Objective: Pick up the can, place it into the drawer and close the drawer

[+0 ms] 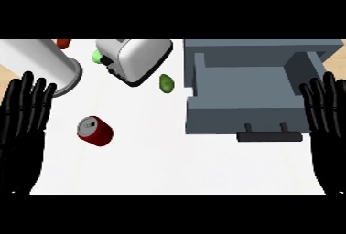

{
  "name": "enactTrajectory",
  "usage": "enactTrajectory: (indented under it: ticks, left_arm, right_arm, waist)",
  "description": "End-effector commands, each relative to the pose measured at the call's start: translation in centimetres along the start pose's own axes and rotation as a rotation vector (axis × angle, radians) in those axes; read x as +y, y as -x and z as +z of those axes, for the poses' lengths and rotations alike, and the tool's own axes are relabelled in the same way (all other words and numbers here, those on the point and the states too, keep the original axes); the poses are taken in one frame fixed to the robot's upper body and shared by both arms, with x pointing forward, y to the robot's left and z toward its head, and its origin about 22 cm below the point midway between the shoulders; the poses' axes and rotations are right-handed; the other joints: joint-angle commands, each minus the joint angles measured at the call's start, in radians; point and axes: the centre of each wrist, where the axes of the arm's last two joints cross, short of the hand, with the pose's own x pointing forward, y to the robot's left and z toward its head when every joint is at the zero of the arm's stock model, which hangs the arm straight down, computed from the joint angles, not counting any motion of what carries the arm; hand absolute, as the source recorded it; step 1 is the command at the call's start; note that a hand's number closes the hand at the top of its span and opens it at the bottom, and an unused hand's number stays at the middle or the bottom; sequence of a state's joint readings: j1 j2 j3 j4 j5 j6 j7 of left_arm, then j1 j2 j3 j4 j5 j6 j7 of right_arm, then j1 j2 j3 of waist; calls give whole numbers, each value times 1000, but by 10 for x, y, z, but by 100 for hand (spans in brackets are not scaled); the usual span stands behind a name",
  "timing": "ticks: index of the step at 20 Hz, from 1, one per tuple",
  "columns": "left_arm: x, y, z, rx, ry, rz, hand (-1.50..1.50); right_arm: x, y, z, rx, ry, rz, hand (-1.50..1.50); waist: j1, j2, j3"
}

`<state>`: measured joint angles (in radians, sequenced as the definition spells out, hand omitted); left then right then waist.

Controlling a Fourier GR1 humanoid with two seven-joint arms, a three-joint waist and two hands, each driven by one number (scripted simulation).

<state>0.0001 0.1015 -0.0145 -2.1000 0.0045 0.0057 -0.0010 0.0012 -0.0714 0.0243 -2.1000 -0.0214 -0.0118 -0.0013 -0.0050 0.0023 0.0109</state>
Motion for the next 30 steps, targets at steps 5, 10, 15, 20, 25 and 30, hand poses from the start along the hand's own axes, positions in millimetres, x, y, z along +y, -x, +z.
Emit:
enactTrajectory:
  ticks: [5,10,15,20,25,30]
  left_arm:
    - [11,5,15,52,-391,-210,-150]
    - [16,22,41,400,-736,-150,-150]
    - [-10,0,42,421,-787,-154,-150]
    - [-33,0,46,423,-764,-154,-150]
    - [-19,7,16,459,-748,-153,-150]
    - [-37,50,8,518,-769,-154,-150]
  right_arm:
    - [-11,-4,6,-14,19,24,-150]
    - [-27,13,25,288,147,60,-150]
    - [-22,19,7,292,164,69,-150]
    - [-27,25,30,279,171,56,-150]
    - [-45,18,21,294,159,55,-150]
    - [-41,22,45,289,155,64,-150]
  waist:
    - [5,-5,-10]
    - [2,-4,-10]
    - [9,-3,-10]
    - [5,-3,-11]
    - [4,-2,-11]
    - [-3,-2,-11]
